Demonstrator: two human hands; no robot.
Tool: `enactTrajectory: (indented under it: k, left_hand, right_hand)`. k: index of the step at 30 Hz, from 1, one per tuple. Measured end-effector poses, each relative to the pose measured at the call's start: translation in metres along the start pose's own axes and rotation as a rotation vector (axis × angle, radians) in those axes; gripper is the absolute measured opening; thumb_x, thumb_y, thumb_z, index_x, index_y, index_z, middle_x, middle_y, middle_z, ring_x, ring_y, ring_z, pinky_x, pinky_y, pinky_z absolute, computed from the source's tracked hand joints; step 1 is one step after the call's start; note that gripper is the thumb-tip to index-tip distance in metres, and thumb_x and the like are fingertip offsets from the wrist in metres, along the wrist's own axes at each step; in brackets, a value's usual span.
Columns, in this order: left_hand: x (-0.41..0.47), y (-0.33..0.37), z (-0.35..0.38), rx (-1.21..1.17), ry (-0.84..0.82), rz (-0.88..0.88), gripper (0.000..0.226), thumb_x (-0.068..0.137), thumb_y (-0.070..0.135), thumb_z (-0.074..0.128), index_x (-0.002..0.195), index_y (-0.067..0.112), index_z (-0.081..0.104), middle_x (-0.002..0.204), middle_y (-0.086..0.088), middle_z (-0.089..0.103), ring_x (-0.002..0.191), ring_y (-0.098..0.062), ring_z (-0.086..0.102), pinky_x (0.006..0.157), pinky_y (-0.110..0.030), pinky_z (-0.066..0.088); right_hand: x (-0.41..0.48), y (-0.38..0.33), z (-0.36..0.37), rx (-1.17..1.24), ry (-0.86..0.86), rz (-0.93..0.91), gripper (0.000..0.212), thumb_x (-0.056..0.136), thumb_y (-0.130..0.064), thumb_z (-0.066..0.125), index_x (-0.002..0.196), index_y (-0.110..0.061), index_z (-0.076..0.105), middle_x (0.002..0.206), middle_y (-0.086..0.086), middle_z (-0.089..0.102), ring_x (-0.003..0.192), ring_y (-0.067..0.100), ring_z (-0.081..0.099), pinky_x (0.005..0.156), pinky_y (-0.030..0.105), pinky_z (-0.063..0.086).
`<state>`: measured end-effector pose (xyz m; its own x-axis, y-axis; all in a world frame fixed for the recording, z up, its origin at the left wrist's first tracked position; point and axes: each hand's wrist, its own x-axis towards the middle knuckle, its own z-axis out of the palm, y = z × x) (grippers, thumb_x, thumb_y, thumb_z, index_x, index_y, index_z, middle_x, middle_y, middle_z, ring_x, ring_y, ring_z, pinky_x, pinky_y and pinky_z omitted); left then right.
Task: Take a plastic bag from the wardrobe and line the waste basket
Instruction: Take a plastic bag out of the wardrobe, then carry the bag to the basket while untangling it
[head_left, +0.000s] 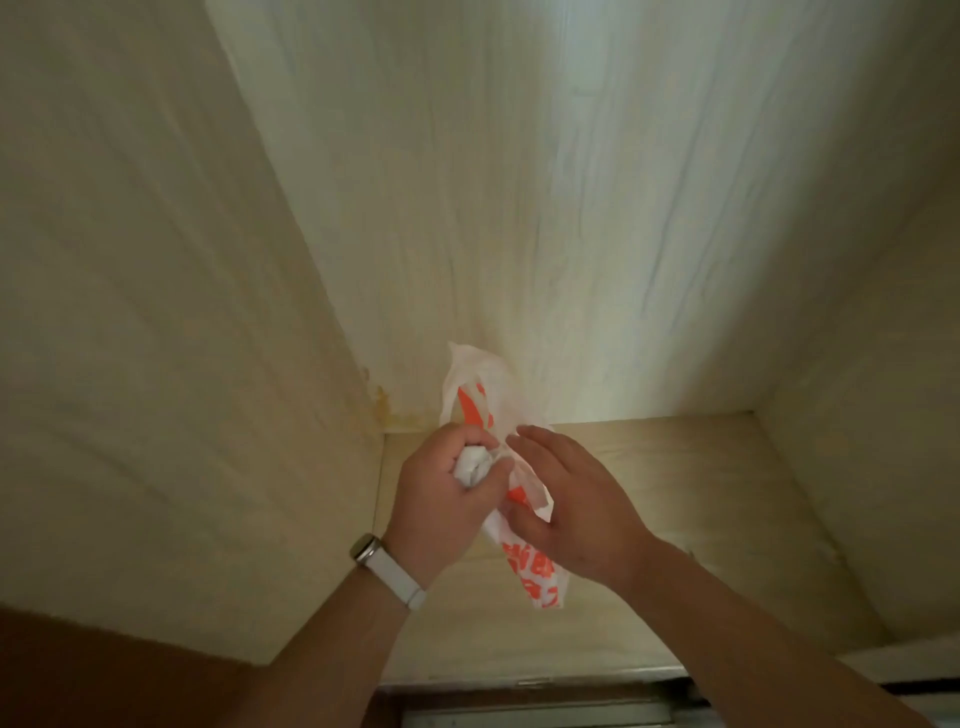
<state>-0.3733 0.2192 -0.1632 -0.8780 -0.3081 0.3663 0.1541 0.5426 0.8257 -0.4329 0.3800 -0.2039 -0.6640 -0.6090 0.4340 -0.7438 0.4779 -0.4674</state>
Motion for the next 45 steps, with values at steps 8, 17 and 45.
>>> enactTrajectory:
  k: [8, 17, 45]
  left_hand:
    - [-0.008, 0.055, -0.009, 0.219, 0.064, 0.084, 0.011, 0.077, 0.027, 0.073, 0.080, 0.023, 0.063, 0.076, 0.015, 0.061, 0.076, -0.002, 0.059, 0.069, -0.007, 0.041]
    - [-0.058, 0.134, -0.008, 0.367, 0.324, 0.061, 0.012, 0.077, 0.033, 0.071, 0.081, 0.025, 0.063, 0.077, 0.015, 0.061, 0.075, 0.000, 0.059, 0.067, -0.005, 0.040]
    - [-0.336, 0.166, -0.178, 0.595, 0.990, -0.425, 0.023, 0.077, 0.018, 0.081, 0.087, 0.025, 0.062, 0.076, 0.016, 0.063, 0.068, -0.004, 0.062, 0.057, -0.009, 0.044]
  right_hand:
    - [0.006, -0.008, -0.036, 0.064, -0.005, -0.162, 0.054, 0.089, -0.047, 0.060, 0.130, -0.012, 0.056, 0.135, 0.007, 0.057, 0.122, 0.022, 0.055, 0.100, 0.038, 0.048]
    - [-0.004, -0.023, -0.079, 0.246, -0.108, -0.413, 0.052, 0.090, -0.048, 0.055, 0.132, -0.018, 0.051, 0.136, 0.006, 0.054, 0.123, 0.024, 0.052, 0.100, 0.041, 0.047]
    - [-0.091, -0.308, 0.055, 0.661, -0.633, -0.908, 0.051, 0.095, -0.062, 0.047, 0.137, -0.034, 0.044, 0.143, -0.016, 0.048, 0.131, 0.003, 0.044, 0.109, 0.036, 0.043]
